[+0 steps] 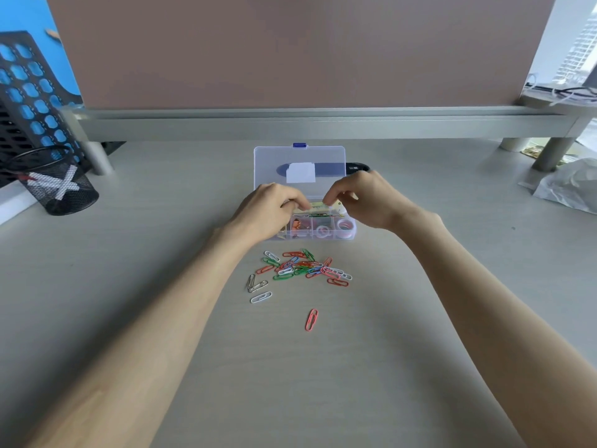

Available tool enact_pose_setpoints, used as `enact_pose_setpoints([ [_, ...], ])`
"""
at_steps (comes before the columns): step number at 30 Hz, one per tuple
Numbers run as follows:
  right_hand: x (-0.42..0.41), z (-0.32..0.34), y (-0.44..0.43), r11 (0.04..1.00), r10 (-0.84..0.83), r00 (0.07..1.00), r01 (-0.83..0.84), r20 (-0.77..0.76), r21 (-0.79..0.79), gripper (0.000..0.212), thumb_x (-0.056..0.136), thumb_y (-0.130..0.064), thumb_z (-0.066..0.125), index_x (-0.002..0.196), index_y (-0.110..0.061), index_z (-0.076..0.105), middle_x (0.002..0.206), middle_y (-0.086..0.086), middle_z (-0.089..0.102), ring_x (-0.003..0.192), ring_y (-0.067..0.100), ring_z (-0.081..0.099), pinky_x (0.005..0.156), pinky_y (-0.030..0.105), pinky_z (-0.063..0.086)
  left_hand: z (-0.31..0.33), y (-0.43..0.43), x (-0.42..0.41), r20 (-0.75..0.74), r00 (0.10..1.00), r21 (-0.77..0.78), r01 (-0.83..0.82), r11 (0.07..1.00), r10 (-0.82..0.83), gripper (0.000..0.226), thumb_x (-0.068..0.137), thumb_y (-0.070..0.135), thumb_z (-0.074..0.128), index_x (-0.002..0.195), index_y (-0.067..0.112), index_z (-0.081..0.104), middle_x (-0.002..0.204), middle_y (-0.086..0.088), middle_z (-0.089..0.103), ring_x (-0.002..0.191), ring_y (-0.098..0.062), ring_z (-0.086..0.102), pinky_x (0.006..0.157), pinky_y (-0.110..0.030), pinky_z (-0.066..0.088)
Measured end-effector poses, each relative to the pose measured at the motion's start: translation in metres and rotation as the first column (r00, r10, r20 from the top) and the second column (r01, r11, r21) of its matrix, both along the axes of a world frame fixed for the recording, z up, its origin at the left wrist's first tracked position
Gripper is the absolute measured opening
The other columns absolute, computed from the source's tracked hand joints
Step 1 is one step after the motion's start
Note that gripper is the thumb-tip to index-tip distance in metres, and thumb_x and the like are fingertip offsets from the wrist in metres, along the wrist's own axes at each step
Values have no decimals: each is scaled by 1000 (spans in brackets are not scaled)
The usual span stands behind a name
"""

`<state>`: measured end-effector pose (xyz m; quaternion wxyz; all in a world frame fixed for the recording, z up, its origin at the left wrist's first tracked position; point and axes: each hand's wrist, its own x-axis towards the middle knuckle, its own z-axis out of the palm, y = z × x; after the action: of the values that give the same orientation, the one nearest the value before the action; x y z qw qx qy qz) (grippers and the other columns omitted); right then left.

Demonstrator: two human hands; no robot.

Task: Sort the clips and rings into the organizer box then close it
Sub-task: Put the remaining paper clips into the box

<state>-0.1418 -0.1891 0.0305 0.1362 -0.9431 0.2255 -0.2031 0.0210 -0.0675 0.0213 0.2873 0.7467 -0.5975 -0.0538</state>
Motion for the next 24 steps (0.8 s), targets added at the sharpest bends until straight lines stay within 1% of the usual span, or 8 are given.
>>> enact_pose_setpoints([
  [3, -5, 7, 4, 999, -37, 999, 37, 26, -9, 38, 82, 9, 47, 94, -14, 74, 93, -4, 71, 77, 7, 53, 68, 8, 34, 2, 11, 0, -72, 997, -56, -30, 998, 26, 33, 93, 8, 47, 92, 27, 74, 60, 25, 55, 50, 2, 49, 54, -17, 37],
  [6, -9, 13, 11, 999, -38, 998, 37, 57, 22, 33, 83, 5, 51, 93, -17, 73, 93, -3, 73, 73, 11, 56, 73, 17, 39, 4, 28, -4, -155, 988, -116, -43, 992, 25, 32, 94, 6, 46, 93, 24, 73, 75, 25, 61, 60, 8, 55, 53, -1, 34],
  [8, -11, 16, 21, 999, -17, 997, 14, 70, 38, 27, 85, 0, 54, 92, -17, 74, 91, -3, 73, 74, 17, 59, 74, 21, 43, 3, 41, -7, -198, 980, -149, -39, 988, 8, 31, 93, 5, 46, 94, 20, 73, 83, 16, 68, 62, 14, 56, 56, 1, 36],
  [12, -15, 14, 46, 995, 51, 996, -57, 71, 82, 21, 85, -1, 58, 90, -14, 74, 88, -5, 70, 75, 21, 62, 76, 30, 51, -3, 68, -10, -180, 983, -134, 2, 991, -27, 30, 91, 9, 48, 95, 25, 73, 94, 14, 72, 82, 2, 63, 75, -12, 46],
  [15, -22, 10, 60, 989, 83, 997, -82, -1, 122, 21, 86, -3, 57, 92, -15, 73, 90, -4, 73, 74, 14, 65, 74, 25, 52, -10, 88, -10, -167, 985, -125, 15, 992, -36, 27, 91, 11, 51, 96, 25, 73, 94, 15, 69, 97, -5, 64, 83, -23, 46],
  [17, -30, 8, 67, 986, 92, 993, -82, -69, 142, 20, 86, -4, 58, 93, -16, 73, 90, -3, 72, 69, 9, 63, 70, 22, 50, -17, 99, -7, -127, 991, -121, 15, 993, -31, 23, 92, 13, 53, 97, 26, 72, 89, 18, 64, 92, 2, 61, 75, -23, 42],
  [19, -39, 5, 72, 986, 88, 989, -69, -123, 152, 20, 86, -7, 60, 97, -19, 72, 91, -3, 71, 73, 14, 63, 69, 20, 48, -26, 108, 0, -56, 998, -132, 3, 991, -11, 21, 93, 15, 53, 99, 25, 71, 86, 16, 59, 74, -4, 55, 71, -26, 42],
  [24, -57, -17, 83, 984, 49, 997, -36, -66, 173, 17, 89, -18, 59, 100, -23, 71, 89, -10, 65, 75, 18, 60, 72, 20, 43, -38, 123, 8, 15, 1000, -66, 11, 998, -10, 29, 95, 26, 54, 122, 19, 63, 109, 2, 57, 93, -12, 50, 85, -24, 38],
])
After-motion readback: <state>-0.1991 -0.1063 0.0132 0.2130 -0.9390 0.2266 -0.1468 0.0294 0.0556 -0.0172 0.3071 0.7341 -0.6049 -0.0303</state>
